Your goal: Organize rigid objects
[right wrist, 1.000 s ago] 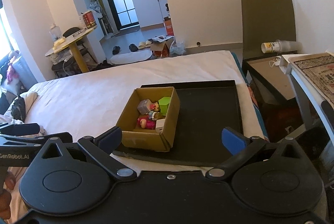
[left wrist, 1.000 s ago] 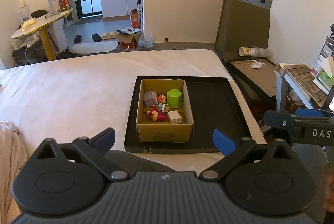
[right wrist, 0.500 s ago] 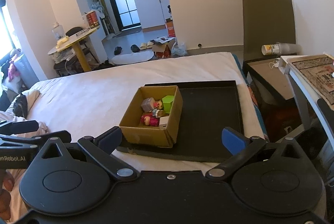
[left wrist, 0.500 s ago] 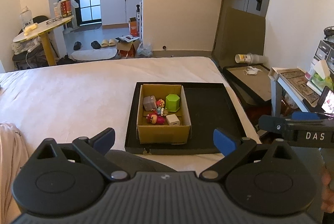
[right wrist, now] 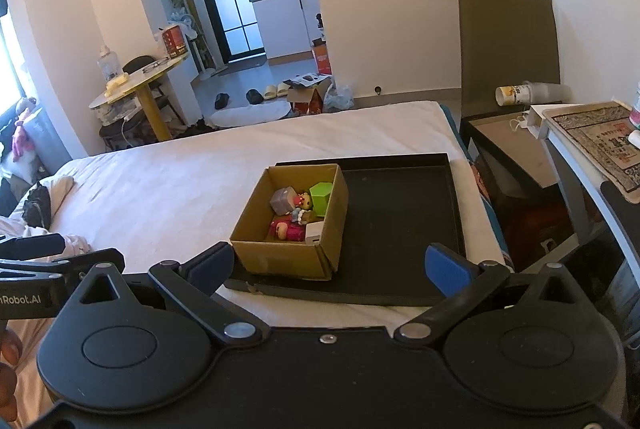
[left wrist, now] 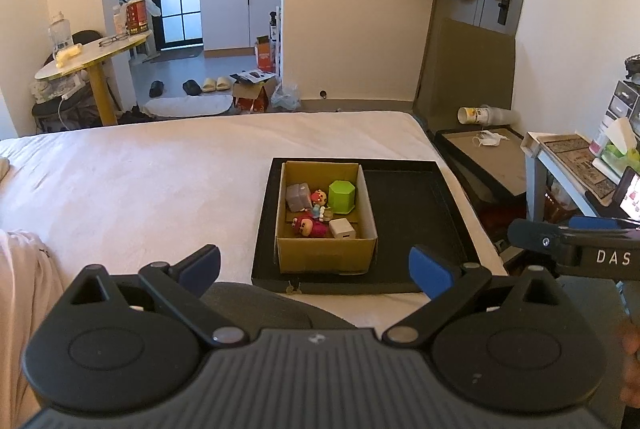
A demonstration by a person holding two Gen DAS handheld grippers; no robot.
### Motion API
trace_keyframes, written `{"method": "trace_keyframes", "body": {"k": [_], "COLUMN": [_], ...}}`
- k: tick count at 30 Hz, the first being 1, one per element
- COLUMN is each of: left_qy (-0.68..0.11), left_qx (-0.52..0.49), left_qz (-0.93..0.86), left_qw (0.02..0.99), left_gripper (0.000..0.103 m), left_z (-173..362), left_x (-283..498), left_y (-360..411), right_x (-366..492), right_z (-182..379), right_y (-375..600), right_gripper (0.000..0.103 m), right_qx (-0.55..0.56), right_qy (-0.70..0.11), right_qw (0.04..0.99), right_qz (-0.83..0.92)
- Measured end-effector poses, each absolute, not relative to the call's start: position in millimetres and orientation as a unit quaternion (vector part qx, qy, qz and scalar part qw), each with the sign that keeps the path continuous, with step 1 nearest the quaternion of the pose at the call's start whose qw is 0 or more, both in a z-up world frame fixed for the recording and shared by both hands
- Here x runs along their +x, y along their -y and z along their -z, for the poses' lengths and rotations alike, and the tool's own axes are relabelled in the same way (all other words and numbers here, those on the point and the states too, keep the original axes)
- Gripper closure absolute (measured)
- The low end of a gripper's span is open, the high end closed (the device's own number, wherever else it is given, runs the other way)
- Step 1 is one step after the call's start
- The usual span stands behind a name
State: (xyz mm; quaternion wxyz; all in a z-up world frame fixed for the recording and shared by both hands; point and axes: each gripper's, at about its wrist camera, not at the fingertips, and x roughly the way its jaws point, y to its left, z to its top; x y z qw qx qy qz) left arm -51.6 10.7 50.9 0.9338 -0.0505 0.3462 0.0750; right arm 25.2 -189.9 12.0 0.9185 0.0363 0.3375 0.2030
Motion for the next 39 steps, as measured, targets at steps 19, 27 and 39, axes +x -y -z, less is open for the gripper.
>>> {"method": "trace_keyframes", "body": {"k": [19, 27, 39], "left_qy": [-0.349, -0.352, -0.357], "left_qx": [-0.052, -0.053, -0.054], "left_qz": [-0.074, -0.072, -0.067], "left_qw": [0.933, 0.932, 0.93], "left_gripper": [0.003, 0.003, 0.003], "left_z": [-50.4, -48.6, -46.8], "left_x": [-53.4, -53.0, -49.9], "left_y": [-12.0, -12.0, -12.3], "right_x": [22.3, 22.5, 21.9], "right_z": [-6.7, -6.5, -5.8], "right_y": [189.5, 189.8, 190.6], "right_gripper": [0.0, 0.0, 0.0], "right_qx": [0.041, 0.041, 0.041], "right_qy": [-0.34, -0.34, -0.34], "right_qw": [0.919, 0.919, 0.919], "right_qz": [-0.195, -0.195, -0.194]}}
